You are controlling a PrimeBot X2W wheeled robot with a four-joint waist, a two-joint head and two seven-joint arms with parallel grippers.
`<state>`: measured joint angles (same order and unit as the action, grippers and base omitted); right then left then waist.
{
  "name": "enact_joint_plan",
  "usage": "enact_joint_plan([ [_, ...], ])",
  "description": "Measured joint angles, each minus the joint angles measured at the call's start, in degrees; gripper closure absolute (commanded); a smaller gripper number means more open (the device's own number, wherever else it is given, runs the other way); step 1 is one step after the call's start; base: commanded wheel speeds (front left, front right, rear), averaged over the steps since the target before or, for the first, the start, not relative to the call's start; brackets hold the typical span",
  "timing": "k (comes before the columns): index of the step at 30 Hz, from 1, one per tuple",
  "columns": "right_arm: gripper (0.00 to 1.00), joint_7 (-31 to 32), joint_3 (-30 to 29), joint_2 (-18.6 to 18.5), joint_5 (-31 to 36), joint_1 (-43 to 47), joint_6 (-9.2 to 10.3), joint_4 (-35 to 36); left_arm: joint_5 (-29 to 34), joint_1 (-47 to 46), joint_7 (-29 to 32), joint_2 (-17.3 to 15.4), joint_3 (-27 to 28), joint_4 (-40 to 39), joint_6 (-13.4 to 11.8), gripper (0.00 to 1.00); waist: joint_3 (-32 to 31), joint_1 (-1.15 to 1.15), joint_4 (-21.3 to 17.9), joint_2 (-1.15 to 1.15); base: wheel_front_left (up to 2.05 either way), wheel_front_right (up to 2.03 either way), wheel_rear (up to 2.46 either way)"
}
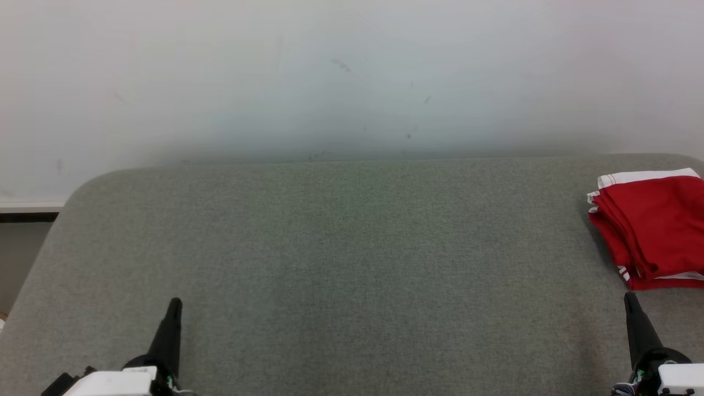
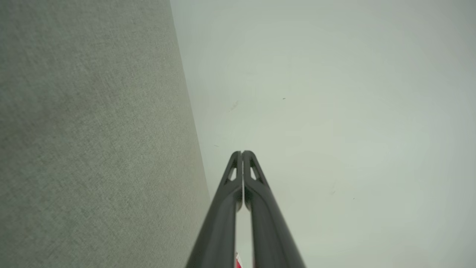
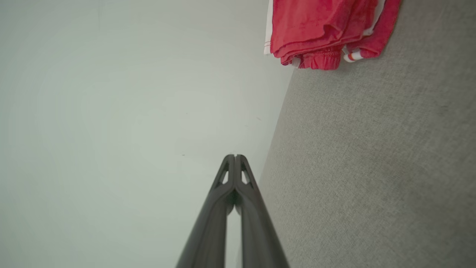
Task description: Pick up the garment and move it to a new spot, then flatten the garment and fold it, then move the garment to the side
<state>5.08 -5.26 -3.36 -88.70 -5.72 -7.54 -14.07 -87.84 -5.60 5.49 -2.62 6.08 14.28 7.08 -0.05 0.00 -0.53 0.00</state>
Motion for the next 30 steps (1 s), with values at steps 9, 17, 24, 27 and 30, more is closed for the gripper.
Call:
enact_joint_plan([
  [9,1.0,0.9,-0.8,0.2,-2.9,-0.1,0.0,0.0,-3.4,-0.3,0.8,0.0,0.3,-0.1,0.2,1.0,0.2,0.0,0.4,0.0,0.0,0.0,0.0],
  [17,1.0,1.4,-1.0,0.3,-3.9,-0.1,0.0,0.0,-4.1,-0.4,1.0,-0.1,0.4,-0.1,0.3,1.0,0.2,0.0,0.5,0.0,0.0,0.0,0.0],
  [24,1.0,1.4,-1.0,0.3,-3.9,-0.1,0.0,0.0,-4.1,-0.4,1.0,-0.1,0.4,-0.1,0.3,1.0,0.2,0.0,0.5,0.0,0.0,0.0,0.0],
  [27,1.0,1.4,-1.0,0.3,-3.9,-0.1,0.0,0.0,-4.1,-0.4,1.0,-0.1,0.4,-0.1,0.3,1.0,0.2,0.0,0.5,0.0,0.0,0.0,0.0],
  [30,1.0,1.4,-1.0,0.3,-3.9,-0.1,0.0,0.0,-4.1,-0.4,1.0,-0.1,0.4,-0.1,0.3,1.0,0.2,0.0,0.5,0.0,0.0,0.0,0.0],
])
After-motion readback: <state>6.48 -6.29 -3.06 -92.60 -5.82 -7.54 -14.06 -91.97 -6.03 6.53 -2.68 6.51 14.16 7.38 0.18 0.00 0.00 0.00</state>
